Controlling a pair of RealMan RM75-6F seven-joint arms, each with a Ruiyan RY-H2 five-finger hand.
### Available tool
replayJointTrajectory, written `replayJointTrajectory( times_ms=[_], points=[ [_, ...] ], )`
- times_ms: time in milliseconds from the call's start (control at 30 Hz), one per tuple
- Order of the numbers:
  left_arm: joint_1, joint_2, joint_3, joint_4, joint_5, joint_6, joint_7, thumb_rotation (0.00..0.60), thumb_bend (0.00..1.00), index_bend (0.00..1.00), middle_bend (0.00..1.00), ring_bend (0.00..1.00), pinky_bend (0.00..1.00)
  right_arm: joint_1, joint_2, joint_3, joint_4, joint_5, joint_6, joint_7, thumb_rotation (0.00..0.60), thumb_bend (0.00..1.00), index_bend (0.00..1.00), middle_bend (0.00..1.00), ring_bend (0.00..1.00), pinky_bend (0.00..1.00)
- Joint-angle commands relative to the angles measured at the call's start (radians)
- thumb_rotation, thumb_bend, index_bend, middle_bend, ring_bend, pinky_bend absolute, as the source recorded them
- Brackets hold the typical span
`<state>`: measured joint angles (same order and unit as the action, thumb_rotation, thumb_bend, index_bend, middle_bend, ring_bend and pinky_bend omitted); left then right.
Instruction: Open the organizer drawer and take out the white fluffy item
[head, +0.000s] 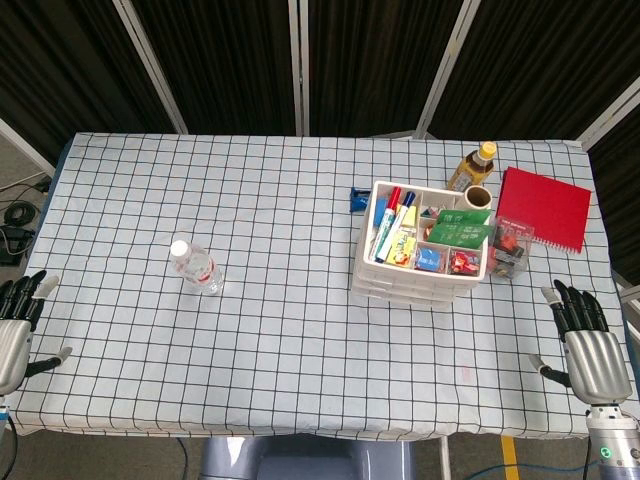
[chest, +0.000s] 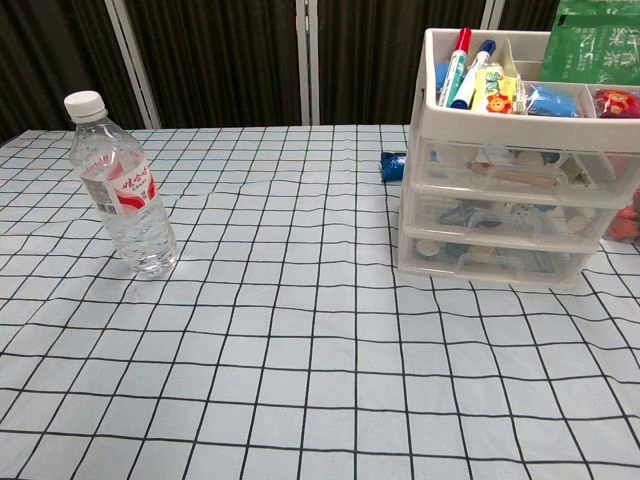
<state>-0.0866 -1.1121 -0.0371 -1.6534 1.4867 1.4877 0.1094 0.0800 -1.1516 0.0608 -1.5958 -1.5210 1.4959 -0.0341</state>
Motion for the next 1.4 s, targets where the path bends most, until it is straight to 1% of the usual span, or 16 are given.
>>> replayJointTrajectory(
  times_ms=[33, 600, 833, 867, 933, 1000, 1033, 1100, 1167, 1267, 1400],
  points=[
    [0.0, 0.001, -0.001, 0.0, 0.0, 0.001, -0.001, 0.6, 0.12, 0.0, 0.0, 0.0, 0.0, 0.0, -0.001, 0.0, 0.001, -0.001, 0.0, 0.002, 0.6, 0.07, 0.0, 0.0, 0.0, 0.0],
    [0.005, 0.006, -0.003, -0.004, 0.005, 0.012, -0.01, 0.6, 0.12, 0.0, 0.0, 0.0, 0.0, 0.004, 0.005, 0.0, 0.006, 0.004, -0.013, 0.022, 0.6, 0.07, 0.0, 0.0, 0.0, 0.0],
    [0.01, 0.005, -0.003, -0.008, 0.007, 0.021, -0.005, 0.6, 0.12, 0.0, 0.0, 0.0, 0.0, 0.003, 0.01, -0.006, 0.0, -0.02, -0.002, 0.035, 0.6, 0.07, 0.0, 0.0, 0.0, 0.0],
    [0.009, 0.006, -0.003, -0.009, 0.006, 0.02, -0.006, 0.6, 0.12, 0.0, 0.0, 0.0, 0.0, 0.002, 0.008, -0.005, 0.002, -0.029, 0.008, 0.039, 0.6, 0.07, 0.01, 0.01, 0.01, 0.03],
    [0.009, 0.006, -0.005, -0.009, 0.003, 0.02, -0.008, 0.6, 0.12, 0.0, 0.0, 0.0, 0.0, 0.001, -0.001, 0.001, 0.009, -0.045, 0.031, 0.048, 0.6, 0.07, 0.07, 0.12, 0.13, 0.18],
    [0.009, 0.006, -0.007, -0.01, 0.002, 0.021, -0.011, 0.6, 0.12, 0.0, 0.0, 0.0, 0.0, 0.0, -0.018, 0.008, 0.02, -0.062, 0.06, 0.068, 0.6, 0.08, 0.14, 0.37, 0.4, 0.41],
    [0.009, 0.006, -0.008, -0.01, 0.002, 0.022, -0.011, 0.6, 0.12, 0.0, 0.0, 0.0, 0.0, 0.001, -0.024, 0.01, 0.023, -0.068, 0.067, 0.078, 0.6, 0.08, 0.16, 0.45, 0.48, 0.46],
    [0.01, 0.004, -0.009, -0.009, 0.002, 0.024, -0.012, 0.6, 0.12, 0.0, 0.0, 0.0, 0.0, 0.007, -0.042, 0.011, 0.034, -0.083, 0.074, 0.115, 0.6, 0.08, 0.18, 0.63, 0.67, 0.6],
    [0.01, 0.0, -0.012, -0.007, 0.009, 0.034, -0.017, 0.6, 0.12, 0.0, 0.0, 0.0, 0.0, 0.027, -0.056, 0.011, 0.03, -0.087, 0.044, 0.13, 0.6, 0.1, 0.19, 0.76, 0.8, 0.68],
    [0.012, -0.011, -0.019, 0.005, 0.026, 0.058, -0.033, 0.6, 0.12, 0.0, 0.0, 0.0, 0.0, 0.043, -0.069, 0.013, 0.024, -0.085, 0.021, 0.132, 0.6, 0.16, 0.2, 0.88, 0.91, 0.76],
    [0.016, -0.023, -0.025, 0.026, 0.044, 0.087, -0.057, 0.6, 0.12, 0.0, 0.0, 0.0, 0.0, 0.055, -0.092, -0.001, 0.005, -0.089, -0.007, 0.15, 0.6, 0.25, 0.21, 0.95, 0.97, 0.82]
  ],
)
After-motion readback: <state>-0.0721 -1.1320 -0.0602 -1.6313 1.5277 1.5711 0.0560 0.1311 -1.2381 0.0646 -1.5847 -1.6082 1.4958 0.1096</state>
